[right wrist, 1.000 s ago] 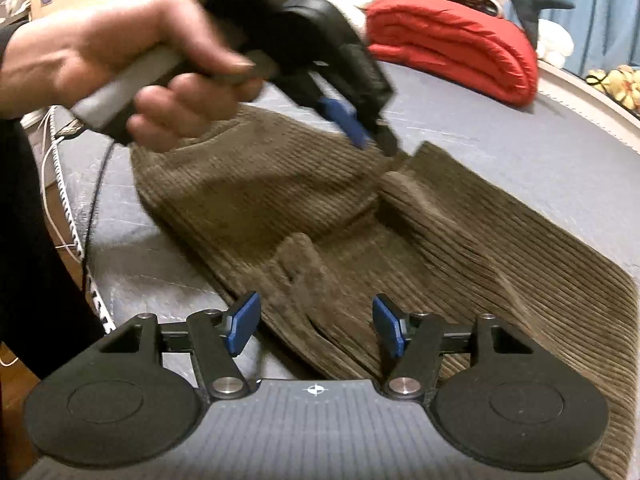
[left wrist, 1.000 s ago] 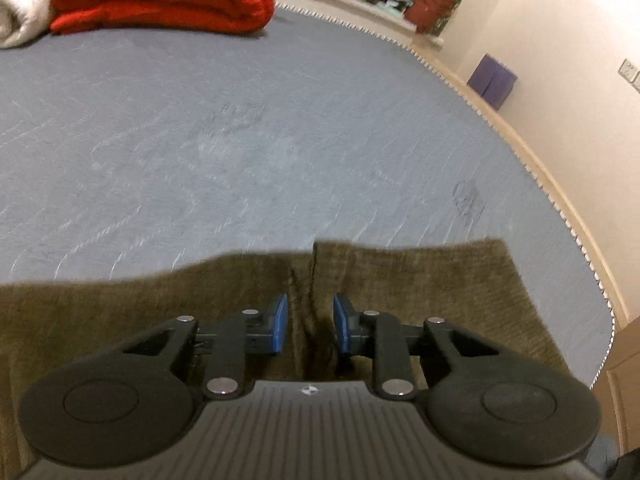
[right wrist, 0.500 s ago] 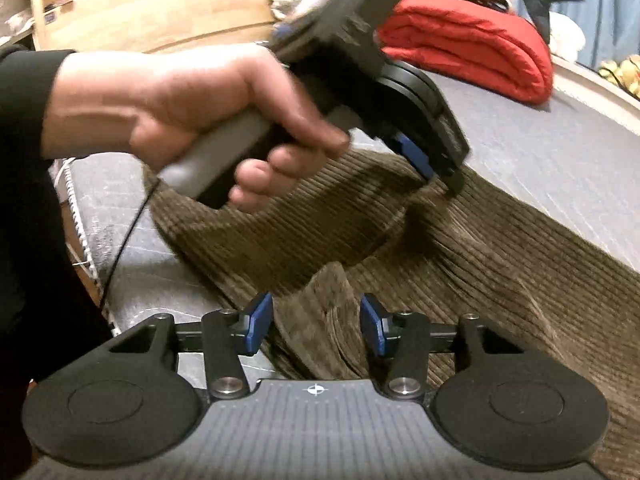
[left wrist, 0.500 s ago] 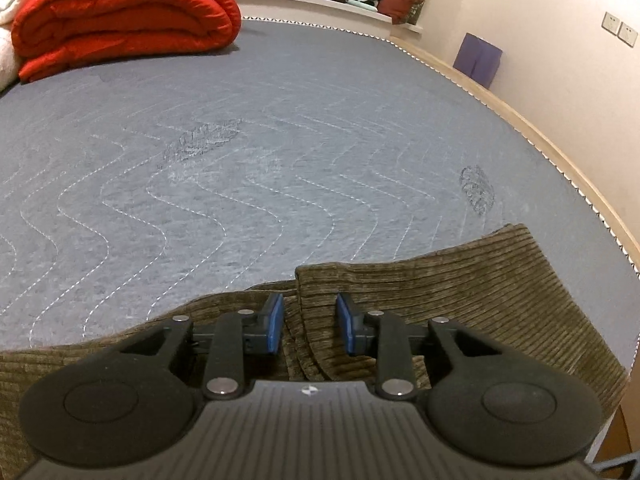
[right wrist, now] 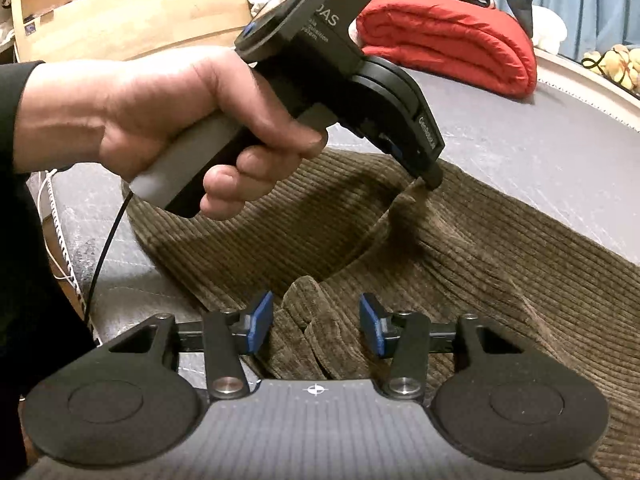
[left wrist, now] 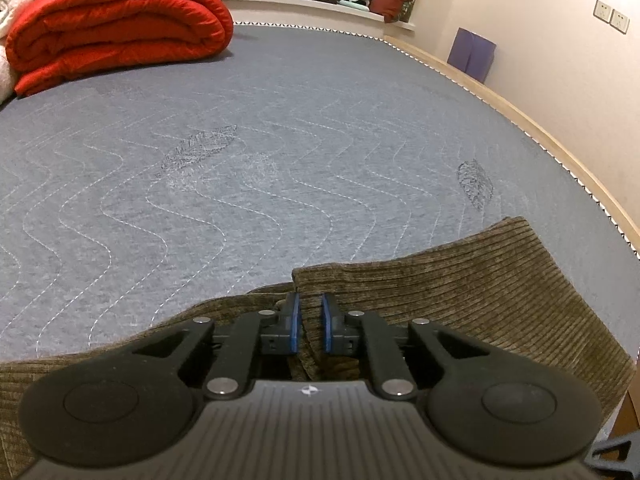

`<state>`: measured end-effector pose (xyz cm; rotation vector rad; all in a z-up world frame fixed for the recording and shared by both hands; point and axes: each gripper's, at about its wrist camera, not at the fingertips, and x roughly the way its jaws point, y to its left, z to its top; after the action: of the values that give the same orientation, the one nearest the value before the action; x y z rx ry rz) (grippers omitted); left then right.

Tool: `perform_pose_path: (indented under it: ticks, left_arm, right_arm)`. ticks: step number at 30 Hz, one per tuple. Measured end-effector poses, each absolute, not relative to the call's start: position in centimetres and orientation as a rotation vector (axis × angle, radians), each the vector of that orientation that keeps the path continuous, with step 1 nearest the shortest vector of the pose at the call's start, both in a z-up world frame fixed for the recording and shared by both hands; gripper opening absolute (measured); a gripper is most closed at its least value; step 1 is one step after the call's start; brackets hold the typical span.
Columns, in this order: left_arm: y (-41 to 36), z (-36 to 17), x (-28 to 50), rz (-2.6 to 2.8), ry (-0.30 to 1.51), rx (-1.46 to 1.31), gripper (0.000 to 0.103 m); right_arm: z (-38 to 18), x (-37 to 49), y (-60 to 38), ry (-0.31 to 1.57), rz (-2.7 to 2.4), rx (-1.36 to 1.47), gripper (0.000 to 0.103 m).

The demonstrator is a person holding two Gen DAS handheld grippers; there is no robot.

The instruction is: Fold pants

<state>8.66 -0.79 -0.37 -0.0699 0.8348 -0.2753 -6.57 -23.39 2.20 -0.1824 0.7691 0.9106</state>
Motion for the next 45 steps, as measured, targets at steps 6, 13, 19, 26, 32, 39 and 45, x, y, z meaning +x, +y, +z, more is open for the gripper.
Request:
perform_pose_path:
  ticks: [6, 13, 19, 26, 32, 39, 45]
  left_arm:
    - [-1.2, -0.2, 8.5, -0.271, 0.815, -0.038, 0.006]
    - [-0.3, 2.0, 7.7, -0.278, 0.752, -0.077, 0.003]
    - [1.1, 3.9, 7.3, -0.287, 0.723, -0.146, 0.003]
    - [3.5, 2.0, 9.0, -0.158, 0.865, -0.234, 0.019]
    - [5.5, 0.5, 9.6, -0.268, 1.009, -0.558, 0.054]
    - [3.3, -1.5, 10.2, -0.311, 1.065, -0.511, 0.060]
    - [0.7, -2.5, 10.5, -0.323, 1.044, -0.367, 0.063]
  right_arm:
    - [2.6, -6.7, -23.7, 0.781, 0.934, -0.162, 0.022]
    - [5.0, -6.8, -26.0, 0.666, 0.930, -0.068, 0.013]
    - [6.0, -9.1, -27.3, 0.581, 1.114, -0.165, 0.013]
    - [3.3, -10.1, -26.2, 0.651, 1.105, -0.343, 0.028]
    - [2.8, -10.6, -25.4, 0.607, 1.079, -0.413, 0.058]
    - [0.9, -11.4, -23.5, 0.599, 1.026, -0.561, 0.052]
    - [2.3, -10.0, -24.4, 0.576, 0.983, -0.460, 0.021]
